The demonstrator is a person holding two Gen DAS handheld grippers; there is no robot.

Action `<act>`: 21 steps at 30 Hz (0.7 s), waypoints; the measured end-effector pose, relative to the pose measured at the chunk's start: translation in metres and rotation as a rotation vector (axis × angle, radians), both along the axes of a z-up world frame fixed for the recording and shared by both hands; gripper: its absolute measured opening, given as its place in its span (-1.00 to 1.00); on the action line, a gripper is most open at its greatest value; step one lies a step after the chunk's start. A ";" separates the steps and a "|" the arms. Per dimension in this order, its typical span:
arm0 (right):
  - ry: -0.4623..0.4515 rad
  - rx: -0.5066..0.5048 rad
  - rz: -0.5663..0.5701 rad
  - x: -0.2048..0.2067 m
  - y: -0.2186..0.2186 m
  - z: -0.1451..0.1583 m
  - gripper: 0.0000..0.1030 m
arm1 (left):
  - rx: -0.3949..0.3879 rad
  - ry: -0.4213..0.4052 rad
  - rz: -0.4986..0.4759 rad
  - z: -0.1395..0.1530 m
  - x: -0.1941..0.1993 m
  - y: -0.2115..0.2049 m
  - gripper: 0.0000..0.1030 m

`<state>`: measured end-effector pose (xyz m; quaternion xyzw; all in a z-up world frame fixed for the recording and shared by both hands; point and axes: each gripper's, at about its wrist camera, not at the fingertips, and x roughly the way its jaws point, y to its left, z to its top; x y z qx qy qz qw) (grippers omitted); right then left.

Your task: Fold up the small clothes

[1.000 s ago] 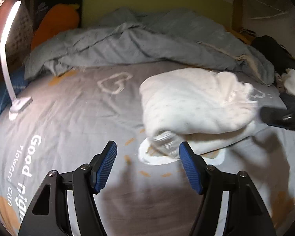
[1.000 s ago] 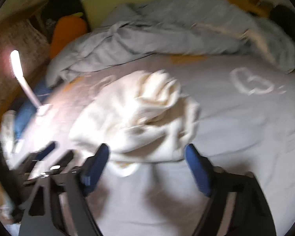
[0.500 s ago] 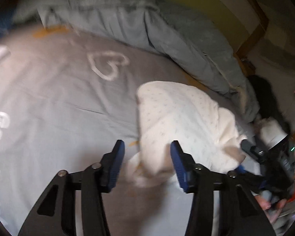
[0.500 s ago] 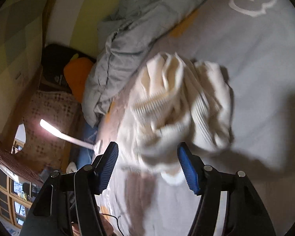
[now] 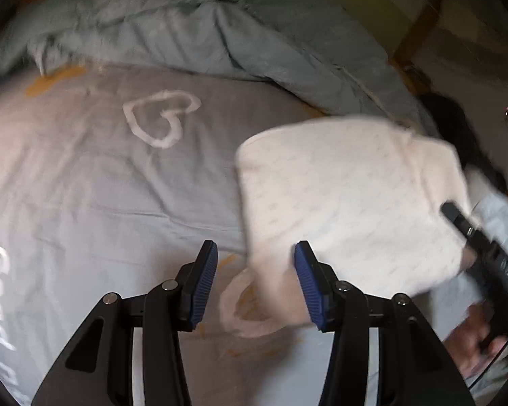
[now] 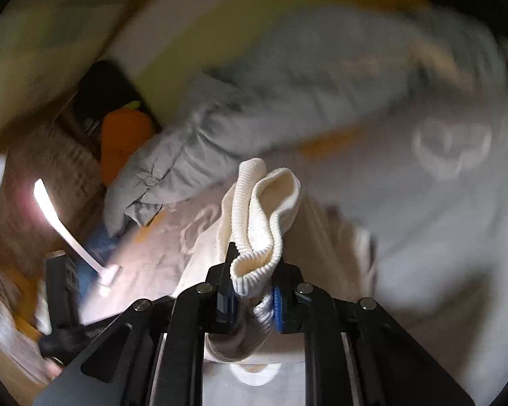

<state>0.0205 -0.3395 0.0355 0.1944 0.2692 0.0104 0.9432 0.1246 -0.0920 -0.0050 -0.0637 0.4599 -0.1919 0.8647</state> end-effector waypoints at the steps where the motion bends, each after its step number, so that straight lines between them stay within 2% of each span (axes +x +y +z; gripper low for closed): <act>1: 0.025 -0.017 -0.026 0.000 -0.001 -0.004 -0.67 | 0.072 -0.008 0.000 -0.006 -0.002 -0.005 -0.08; 3: 0.158 0.033 -0.065 0.008 -0.014 -0.034 -0.64 | 0.178 0.029 0.022 -0.027 -0.001 -0.009 -0.16; 4: 0.245 0.077 -0.065 0.015 -0.018 -0.054 -0.61 | 0.191 0.076 0.044 -0.043 0.002 -0.005 -0.21; 5: 0.284 0.110 -0.079 0.017 -0.022 -0.069 -0.57 | 0.171 0.101 0.058 -0.055 0.002 0.001 -0.25; 7: 0.230 0.100 -0.109 0.012 -0.023 -0.066 -0.45 | 0.114 0.044 0.068 -0.052 -0.010 0.013 -0.27; 9: 0.214 0.026 -0.098 0.015 -0.016 -0.051 -0.37 | 0.027 0.000 0.045 -0.039 -0.026 0.022 -0.27; 10: 0.197 -0.008 -0.081 0.015 -0.012 -0.045 -0.32 | -0.027 -0.029 0.015 -0.030 -0.037 0.024 -0.27; 12: 0.189 -0.064 -0.079 0.016 -0.005 -0.039 -0.05 | -0.067 -0.061 -0.067 -0.015 -0.054 0.015 -0.23; 13: 0.194 -0.085 -0.089 0.017 -0.002 -0.038 0.10 | -0.059 -0.059 -0.126 -0.011 -0.060 0.005 -0.21; 15: 0.194 -0.097 -0.090 0.017 0.003 -0.035 0.12 | -0.022 -0.052 -0.159 -0.011 -0.065 -0.015 -0.21; 17: 0.202 -0.097 -0.086 0.017 0.004 -0.035 0.17 | 0.042 -0.095 -0.098 -0.015 -0.060 -0.027 -0.20; 18: 0.204 -0.093 -0.085 0.017 0.004 -0.038 0.17 | 0.084 -0.149 -0.047 -0.019 -0.058 -0.033 -0.13; 19: 0.204 -0.087 -0.088 0.015 0.002 -0.039 0.17 | 0.136 -0.215 -0.002 -0.023 -0.057 -0.037 0.15; 20: 0.207 -0.087 -0.091 0.016 0.001 -0.040 0.17 | 0.182 -0.252 0.023 -0.026 -0.057 -0.041 0.18; 21: 0.211 -0.091 -0.093 0.016 0.000 -0.044 0.17 | 0.184 -0.266 0.022 -0.027 -0.057 -0.041 0.17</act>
